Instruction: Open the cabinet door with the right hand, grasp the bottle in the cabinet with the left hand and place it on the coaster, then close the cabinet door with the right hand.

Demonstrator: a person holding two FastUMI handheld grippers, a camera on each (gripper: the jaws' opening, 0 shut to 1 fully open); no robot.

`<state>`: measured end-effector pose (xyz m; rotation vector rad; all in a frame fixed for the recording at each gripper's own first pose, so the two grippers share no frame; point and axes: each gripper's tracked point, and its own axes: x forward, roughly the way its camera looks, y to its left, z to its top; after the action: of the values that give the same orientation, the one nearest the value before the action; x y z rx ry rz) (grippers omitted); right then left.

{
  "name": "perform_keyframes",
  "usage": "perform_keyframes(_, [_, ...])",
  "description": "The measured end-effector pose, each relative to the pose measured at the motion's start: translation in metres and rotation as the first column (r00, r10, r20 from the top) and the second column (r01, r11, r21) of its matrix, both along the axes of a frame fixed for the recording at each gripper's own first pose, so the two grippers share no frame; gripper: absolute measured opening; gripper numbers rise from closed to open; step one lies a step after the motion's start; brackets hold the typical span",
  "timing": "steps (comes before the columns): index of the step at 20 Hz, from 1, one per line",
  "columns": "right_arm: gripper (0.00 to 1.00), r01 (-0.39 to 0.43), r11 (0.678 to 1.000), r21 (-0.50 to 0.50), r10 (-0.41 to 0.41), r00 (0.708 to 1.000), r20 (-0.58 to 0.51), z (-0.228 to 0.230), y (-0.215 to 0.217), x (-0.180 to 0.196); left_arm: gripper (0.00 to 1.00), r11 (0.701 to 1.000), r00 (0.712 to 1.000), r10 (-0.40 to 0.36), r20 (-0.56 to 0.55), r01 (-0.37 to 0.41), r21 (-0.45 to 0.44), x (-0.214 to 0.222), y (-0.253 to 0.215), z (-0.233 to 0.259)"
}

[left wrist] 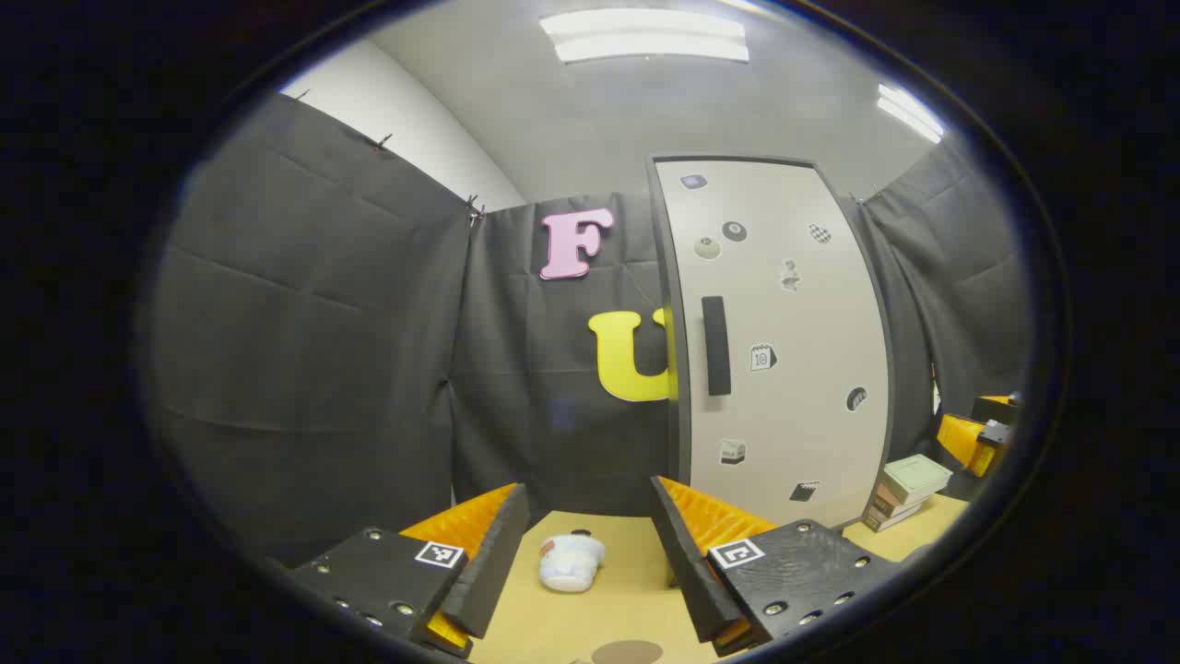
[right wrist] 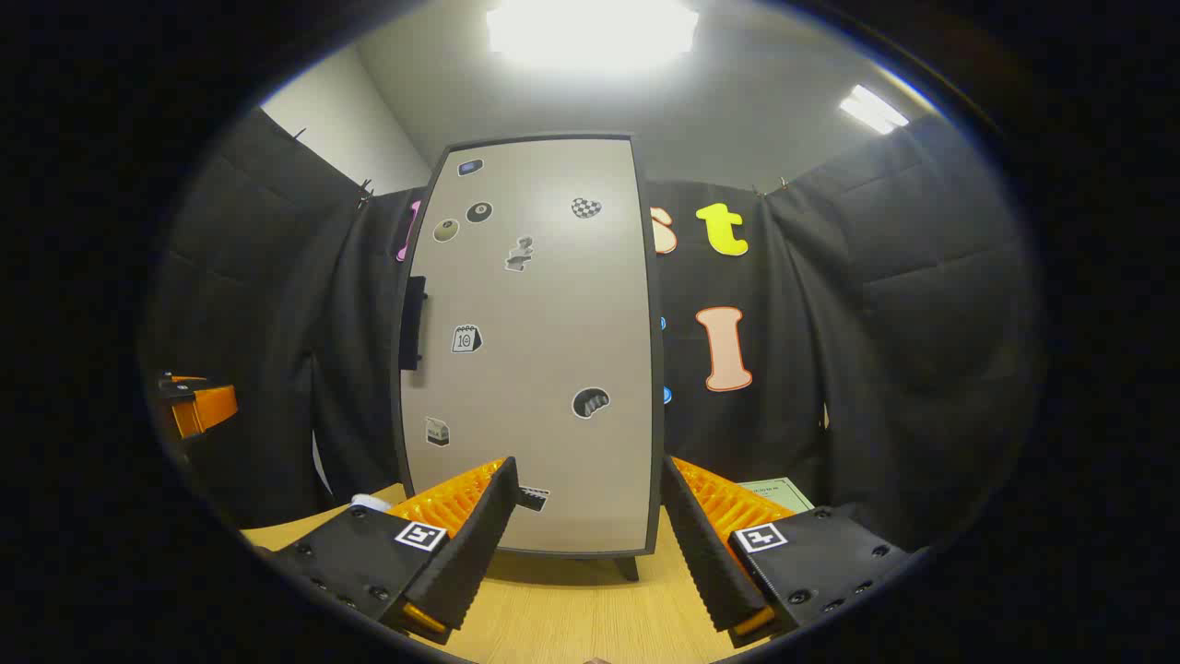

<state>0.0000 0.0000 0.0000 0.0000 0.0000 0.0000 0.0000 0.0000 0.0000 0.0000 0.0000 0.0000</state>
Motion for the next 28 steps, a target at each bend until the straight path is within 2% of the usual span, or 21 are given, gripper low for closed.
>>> perform_keyframes(15, [0.98,0.041,0.999,-0.016,-0.041,0.999,-0.008,-0.004,-0.006,0.002,0.81,0.999,1.000,-0.003,-0.001,0.003,-0.037,0.001,-0.001,-0.009])
perform_keyframes(18, [0.97,0.050,0.998,-0.031,-0.049,0.999,0.004,-0.001,-0.007,0.002,0.79,0.999,1.000,-0.003,-0.006,0.003,-0.041,0.005,0.000,-0.012])
perform_keyframes(22, [0.98,0.016,1.000,-0.021,-0.015,1.000,0.021,0.014,0.010,0.006,0.79,0.999,1.000,0.014,-0.016,-0.014,-0.035,0.008,0.013,-0.016])
perform_keyframes(26, [0.98,-0.059,0.998,-0.008,0.059,0.998,0.037,0.045,0.046,0.033,0.81,0.998,0.999,0.044,-0.025,-0.045,-0.036,0.006,0.037,-0.020])
perform_keyframes(28, [0.97,-0.095,0.995,0.010,0.094,0.995,0.027,0.056,0.065,0.047,0.79,0.998,0.998,0.061,-0.032,-0.062,-0.032,0.004,0.051,-0.023])
